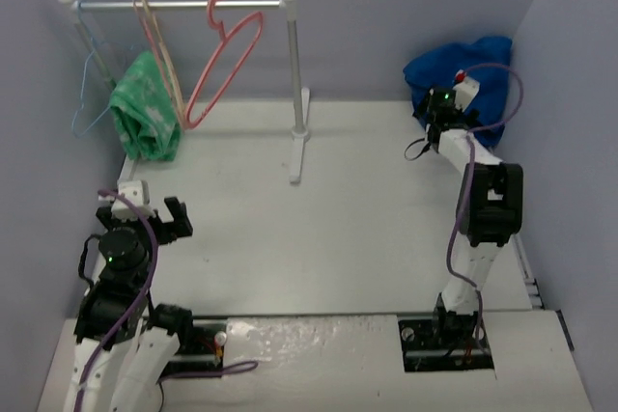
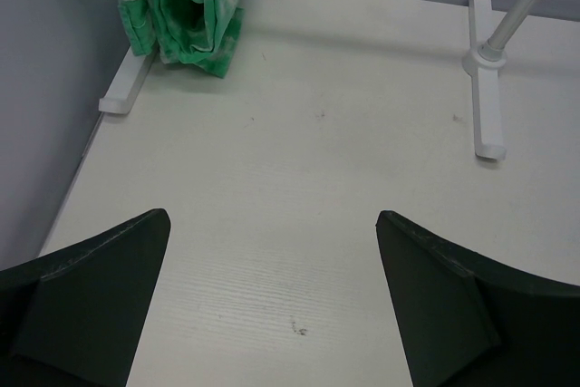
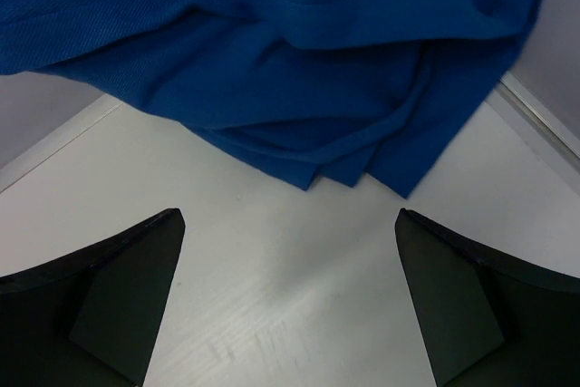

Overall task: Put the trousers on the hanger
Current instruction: Move the trousers to the center of the board.

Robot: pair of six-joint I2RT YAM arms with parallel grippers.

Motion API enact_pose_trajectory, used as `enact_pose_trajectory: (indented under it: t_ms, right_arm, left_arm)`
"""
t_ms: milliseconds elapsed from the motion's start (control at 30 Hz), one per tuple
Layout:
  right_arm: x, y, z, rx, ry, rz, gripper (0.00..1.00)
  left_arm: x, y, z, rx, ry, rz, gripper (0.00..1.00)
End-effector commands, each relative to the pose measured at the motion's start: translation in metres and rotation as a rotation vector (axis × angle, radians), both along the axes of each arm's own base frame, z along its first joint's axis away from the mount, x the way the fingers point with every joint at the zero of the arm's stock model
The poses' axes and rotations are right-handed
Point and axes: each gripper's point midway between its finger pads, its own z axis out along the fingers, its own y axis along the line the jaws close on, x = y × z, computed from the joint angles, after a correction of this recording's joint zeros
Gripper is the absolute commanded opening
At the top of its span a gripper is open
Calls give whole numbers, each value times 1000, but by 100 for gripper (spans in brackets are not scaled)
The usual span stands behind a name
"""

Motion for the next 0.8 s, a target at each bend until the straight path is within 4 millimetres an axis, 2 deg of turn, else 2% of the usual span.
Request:
enact_pose_trajectory:
  t_ms: [0,100,133,200,333,433,533,600,633,667,733,767]
  right_arm:
    - [49,-12,-1,-106,-47,66,100]
    - [70,-16,-30,-167,4,113,100]
    - [73,-16,-45,-176,31,124,100]
    - [85,-24,-45,-206,38,129,100]
    - [90,-40,-75,-215,99,139,98]
    - [94,-49,-79,-189,84,164,81]
    - [99,-53,-78,-178,77,203,41]
    - [106,-49,-68,-182,63,257,11]
    - [107,-44,-55,-185,52,289,2]
    - [108,-39,-42,-184,35,307,0]
    - [106,-27,15,-198,-50,334,0]
    - [100,-14,38,-221,-71,353,0]
  left_arm:
    - [8,-1,10,12,-26,-1,97]
    - [9,-2,9,14,-22,-8,97]
    - [9,-2,8,15,-19,-8,97]
    - [10,-2,8,18,-18,-5,97]
    - [12,-3,6,22,-8,-11,97]
    - [13,-3,6,24,-7,-10,97]
    - [14,-3,5,25,-4,-9,97]
    - [14,-3,5,28,-1,-10,97]
    - [14,-3,5,27,-3,-10,97]
    - [14,-3,6,26,-7,-10,97]
    - [14,-3,7,25,-11,-11,97]
    - [14,-3,8,24,-13,-14,97]
